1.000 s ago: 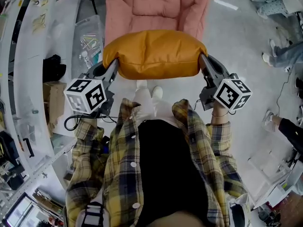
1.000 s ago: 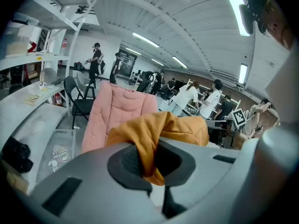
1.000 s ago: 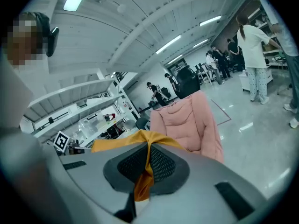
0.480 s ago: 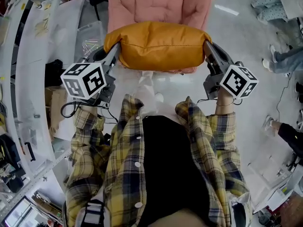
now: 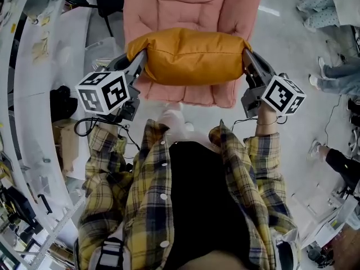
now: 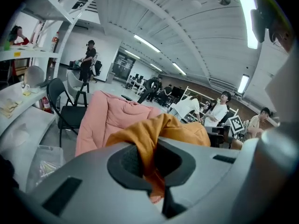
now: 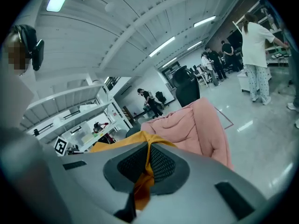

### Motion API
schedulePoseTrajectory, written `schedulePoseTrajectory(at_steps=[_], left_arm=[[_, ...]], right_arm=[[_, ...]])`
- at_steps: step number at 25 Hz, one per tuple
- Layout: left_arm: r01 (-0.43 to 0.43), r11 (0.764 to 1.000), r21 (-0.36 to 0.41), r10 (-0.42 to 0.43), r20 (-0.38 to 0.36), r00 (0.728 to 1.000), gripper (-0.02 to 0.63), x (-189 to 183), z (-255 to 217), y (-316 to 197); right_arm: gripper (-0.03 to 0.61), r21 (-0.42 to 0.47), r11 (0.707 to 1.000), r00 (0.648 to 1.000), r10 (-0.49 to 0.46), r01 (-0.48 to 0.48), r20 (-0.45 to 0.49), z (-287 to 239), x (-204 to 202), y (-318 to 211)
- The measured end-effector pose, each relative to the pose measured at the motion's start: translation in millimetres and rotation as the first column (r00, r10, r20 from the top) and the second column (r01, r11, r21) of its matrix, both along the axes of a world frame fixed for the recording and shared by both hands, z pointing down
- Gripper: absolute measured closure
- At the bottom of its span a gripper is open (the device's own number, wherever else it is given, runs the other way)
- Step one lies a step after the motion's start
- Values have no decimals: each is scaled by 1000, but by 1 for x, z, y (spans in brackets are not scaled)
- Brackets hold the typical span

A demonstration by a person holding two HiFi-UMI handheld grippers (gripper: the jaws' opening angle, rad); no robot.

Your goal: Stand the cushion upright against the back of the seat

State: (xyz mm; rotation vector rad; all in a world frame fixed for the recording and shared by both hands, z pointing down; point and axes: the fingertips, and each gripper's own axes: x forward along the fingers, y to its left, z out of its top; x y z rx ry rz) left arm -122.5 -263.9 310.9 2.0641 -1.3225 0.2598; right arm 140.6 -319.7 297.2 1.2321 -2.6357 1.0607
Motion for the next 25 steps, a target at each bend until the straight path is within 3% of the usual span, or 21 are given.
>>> schedulePoseTrajectory(at_steps=[14, 19, 25], left_arm=[[-113, 986, -124, 109, -33, 993, 591, -19, 52, -181], [-175, 965, -195, 176, -14, 984, 589, -24, 83, -220], [-202, 940, -275, 193, -58, 979, 586, -35, 116, -261]], right_arm=[[557, -152, 983, 994, 101, -104, -31, 56, -15, -160], [557, -226, 967, 992, 111, -121, -56, 93, -18, -201], [557, -299, 947, 993, 105, -118, -58, 128, -29, -243]])
